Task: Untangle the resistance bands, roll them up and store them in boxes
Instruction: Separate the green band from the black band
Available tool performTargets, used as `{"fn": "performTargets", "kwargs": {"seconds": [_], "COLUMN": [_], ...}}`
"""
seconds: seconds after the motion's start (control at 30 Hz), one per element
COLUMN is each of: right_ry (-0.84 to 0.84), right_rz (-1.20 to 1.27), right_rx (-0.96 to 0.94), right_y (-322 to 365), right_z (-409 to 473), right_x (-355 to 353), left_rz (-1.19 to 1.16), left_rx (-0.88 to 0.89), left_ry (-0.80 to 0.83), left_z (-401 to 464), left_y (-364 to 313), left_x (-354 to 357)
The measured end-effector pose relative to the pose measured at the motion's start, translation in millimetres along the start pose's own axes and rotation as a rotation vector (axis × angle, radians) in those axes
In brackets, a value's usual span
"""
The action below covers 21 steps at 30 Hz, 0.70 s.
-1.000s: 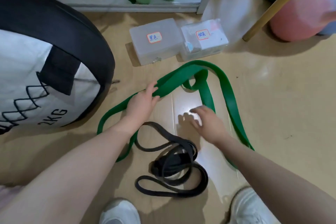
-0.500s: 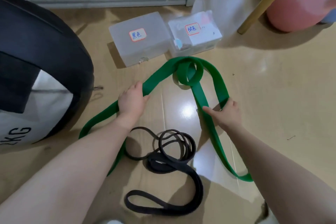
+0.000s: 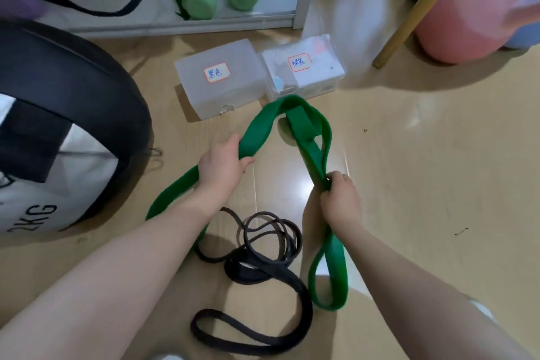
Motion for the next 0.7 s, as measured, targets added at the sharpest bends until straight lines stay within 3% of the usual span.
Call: {"fn": "performTargets", "kwargs": {"seconds": [0.13, 0.37, 0.53, 0.7], "right_ry": [-0.027, -0.124, -0.276, -0.416], "right_rz": [0.199, 0.313, 0.484, 0.557], "right_rx": [-0.092, -0.206, -0.020, 0.044], "right_y": [-6.9, -30.5, -114.6, -184.1], "right_z": [12.4, 46.2, 67.1, 92.7], "right_x": [-50.0, -173.9, -251.6, -303.1], "left_rz": [-0.125, -0.337, -0.378, -0.509], "left_rx": [0.050, 0.226, 0.313, 0.278], "left_ry": [0.058, 0.164, 0.204, 0.070], "left_z": [-10.5, -16.9, -25.7, -27.2], "left_y": [-61.0, -217.1, -327.3, -410.6], "left_x": [-7.6, -11.9, 21.3, 56.3]}}
Point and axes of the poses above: each hand's wrist, its own z-axis towards the middle knuckle, its own x-axis out of the palm, y = z × x, the point moved 8 cm from there along z, towards the middle knuckle, and after that the axes turned 3 degrees about -y, right-handed, at the moved point
